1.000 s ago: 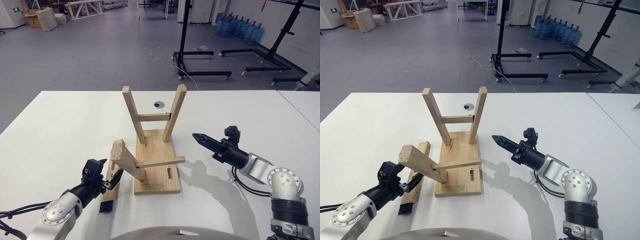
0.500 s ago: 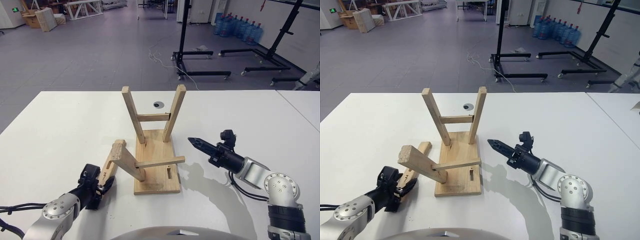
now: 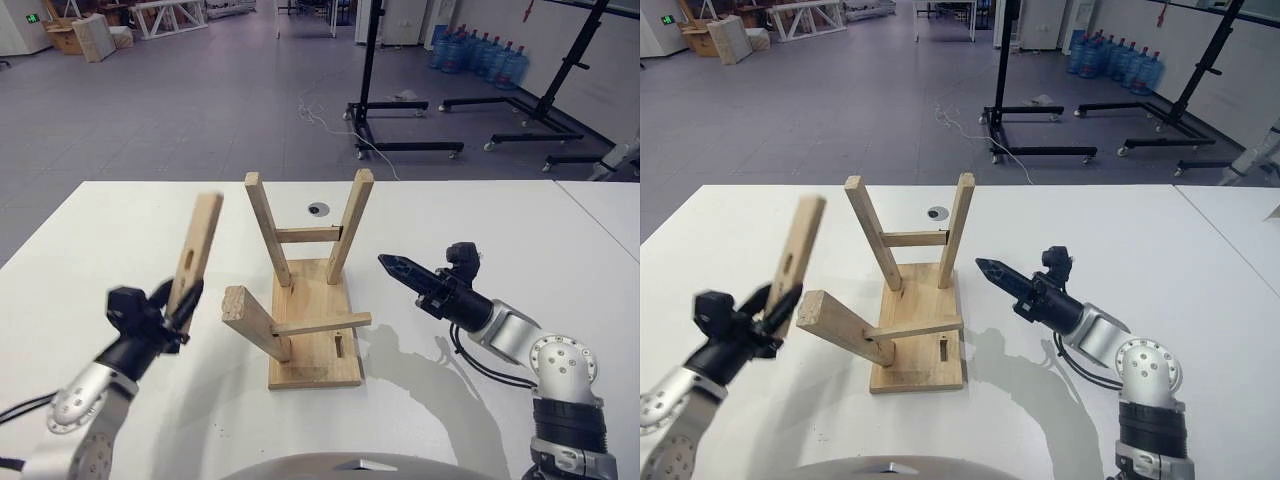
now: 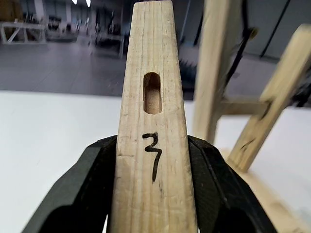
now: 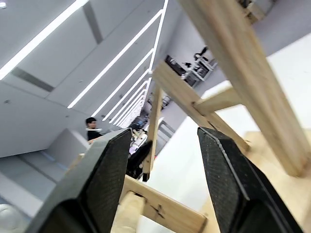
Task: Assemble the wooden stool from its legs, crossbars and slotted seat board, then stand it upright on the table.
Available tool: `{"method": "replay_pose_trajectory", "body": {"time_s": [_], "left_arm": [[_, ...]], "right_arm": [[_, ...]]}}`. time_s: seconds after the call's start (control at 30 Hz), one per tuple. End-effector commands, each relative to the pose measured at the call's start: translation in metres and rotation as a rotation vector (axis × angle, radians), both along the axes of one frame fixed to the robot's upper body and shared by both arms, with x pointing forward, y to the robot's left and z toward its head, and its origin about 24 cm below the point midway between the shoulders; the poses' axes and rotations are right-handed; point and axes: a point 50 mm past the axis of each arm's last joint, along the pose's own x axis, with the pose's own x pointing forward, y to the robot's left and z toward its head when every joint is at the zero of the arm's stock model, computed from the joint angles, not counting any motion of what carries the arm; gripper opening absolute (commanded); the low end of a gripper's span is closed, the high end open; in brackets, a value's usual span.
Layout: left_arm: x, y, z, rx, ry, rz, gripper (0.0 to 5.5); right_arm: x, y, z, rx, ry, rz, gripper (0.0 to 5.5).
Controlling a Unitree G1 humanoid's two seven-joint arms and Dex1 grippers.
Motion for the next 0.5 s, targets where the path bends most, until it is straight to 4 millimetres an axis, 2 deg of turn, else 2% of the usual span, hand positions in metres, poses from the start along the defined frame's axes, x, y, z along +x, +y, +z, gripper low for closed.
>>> {"method": "replay_pose_trajectory", "body": {"time_s": [0.03,0.13,0.27,0.5], "left_arm": [[-0.005,-0.024,0.061,-0.274,-0.249,-0.414,2.05],[0.007,-0.04,0.066,-0.293,-0.168,-0.674,2.05],[0.027,-0.035,0.064,-0.243,-0.039,-0.819,2.05],[0.043,-0.028,0.06,-0.175,0.039,-0.89,2.05]], "right_arm": [[0.017,0.028,0.039,0.013,-0.247,0.135,2.49],[0.031,0.059,0.062,0.041,-0.415,0.203,2.49],[0.031,0.092,0.077,0.095,-0.554,0.263,2.49],[0.025,0.101,0.081,0.193,-0.539,0.28,2.49]]}}
